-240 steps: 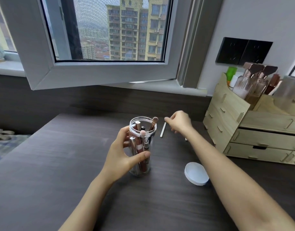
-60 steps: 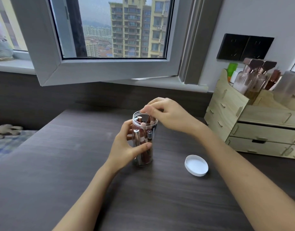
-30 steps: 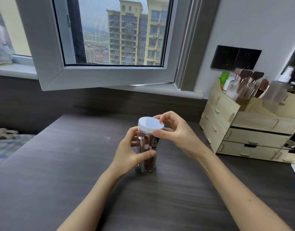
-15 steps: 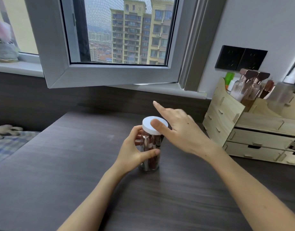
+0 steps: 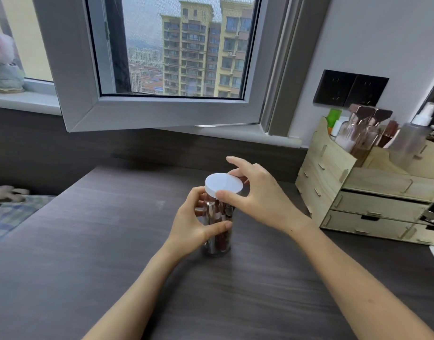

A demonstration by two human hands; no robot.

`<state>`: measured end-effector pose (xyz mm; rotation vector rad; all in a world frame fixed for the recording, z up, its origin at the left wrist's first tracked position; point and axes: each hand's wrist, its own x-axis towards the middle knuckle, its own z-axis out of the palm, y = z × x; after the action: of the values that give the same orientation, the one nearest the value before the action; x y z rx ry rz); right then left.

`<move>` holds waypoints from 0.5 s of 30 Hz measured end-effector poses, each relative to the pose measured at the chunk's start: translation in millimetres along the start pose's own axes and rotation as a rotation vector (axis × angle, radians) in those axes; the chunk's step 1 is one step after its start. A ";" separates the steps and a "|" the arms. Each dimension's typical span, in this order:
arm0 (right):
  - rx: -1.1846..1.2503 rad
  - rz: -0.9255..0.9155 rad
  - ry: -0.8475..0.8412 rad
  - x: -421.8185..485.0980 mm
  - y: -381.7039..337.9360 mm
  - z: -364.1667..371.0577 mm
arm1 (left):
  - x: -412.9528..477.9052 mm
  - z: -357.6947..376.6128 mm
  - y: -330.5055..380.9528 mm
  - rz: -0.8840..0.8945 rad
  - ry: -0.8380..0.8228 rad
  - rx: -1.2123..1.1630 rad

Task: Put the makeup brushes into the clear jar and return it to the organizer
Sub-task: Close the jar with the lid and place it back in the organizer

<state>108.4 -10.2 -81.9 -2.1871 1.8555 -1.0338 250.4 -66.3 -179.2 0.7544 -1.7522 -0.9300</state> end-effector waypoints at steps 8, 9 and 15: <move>0.413 0.195 -0.018 -22.3 20.4 -15.0 | 4.0 10.6 22.4 -0.037 -0.017 -0.034; 0.447 0.224 -0.033 -27.2 26.0 -20.0 | 6.3 14.8 27.7 -0.028 -0.026 -0.041; 0.402 0.221 0.202 -49.0 44.2 -58.8 | 26.3 65.5 72.9 0.096 -0.160 -0.108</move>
<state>37.9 43.0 -79.0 -1.6668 1.7233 -1.4703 174.7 -34.0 -119.8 0.5341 -1.8429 -1.0344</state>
